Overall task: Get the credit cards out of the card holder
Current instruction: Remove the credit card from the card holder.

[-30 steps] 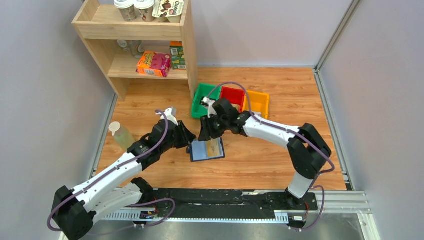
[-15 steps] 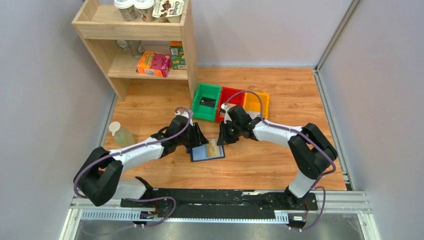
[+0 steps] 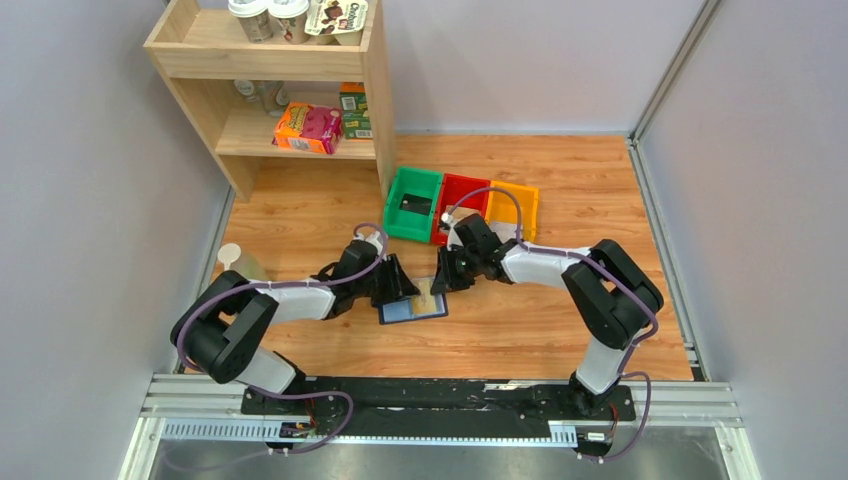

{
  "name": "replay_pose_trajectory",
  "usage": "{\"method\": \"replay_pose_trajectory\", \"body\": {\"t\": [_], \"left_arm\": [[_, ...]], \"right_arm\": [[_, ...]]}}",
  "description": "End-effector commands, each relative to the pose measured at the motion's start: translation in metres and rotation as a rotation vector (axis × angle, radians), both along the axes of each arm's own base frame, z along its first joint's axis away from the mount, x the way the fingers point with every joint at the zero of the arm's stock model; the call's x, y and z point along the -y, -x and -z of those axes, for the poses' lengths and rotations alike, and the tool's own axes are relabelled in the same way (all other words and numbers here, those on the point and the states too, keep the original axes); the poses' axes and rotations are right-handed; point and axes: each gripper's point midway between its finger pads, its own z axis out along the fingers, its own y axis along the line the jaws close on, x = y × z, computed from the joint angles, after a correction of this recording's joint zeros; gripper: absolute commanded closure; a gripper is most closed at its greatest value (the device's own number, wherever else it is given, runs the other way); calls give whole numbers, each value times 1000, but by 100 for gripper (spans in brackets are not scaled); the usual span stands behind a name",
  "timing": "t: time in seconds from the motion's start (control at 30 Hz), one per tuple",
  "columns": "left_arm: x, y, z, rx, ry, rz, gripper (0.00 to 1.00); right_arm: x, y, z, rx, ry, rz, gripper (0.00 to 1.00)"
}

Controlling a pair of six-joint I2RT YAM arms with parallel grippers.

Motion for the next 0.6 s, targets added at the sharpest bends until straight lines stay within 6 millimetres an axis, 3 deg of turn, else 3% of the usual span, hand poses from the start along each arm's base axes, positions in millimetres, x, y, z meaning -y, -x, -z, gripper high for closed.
{"method": "replay_pose_trajectory", "body": {"t": [0.0, 0.2, 0.57], "left_arm": [[3, -2, -5, 34, 69, 7, 57], [7, 1, -12, 63, 157, 26, 62], [16, -4, -48, 188, 277, 44, 76]], "right_arm": [[6, 2, 18, -20, 16, 15, 87], [8, 2, 24, -31, 25, 18, 87], [9, 2, 30, -46, 34, 25, 87]]}}
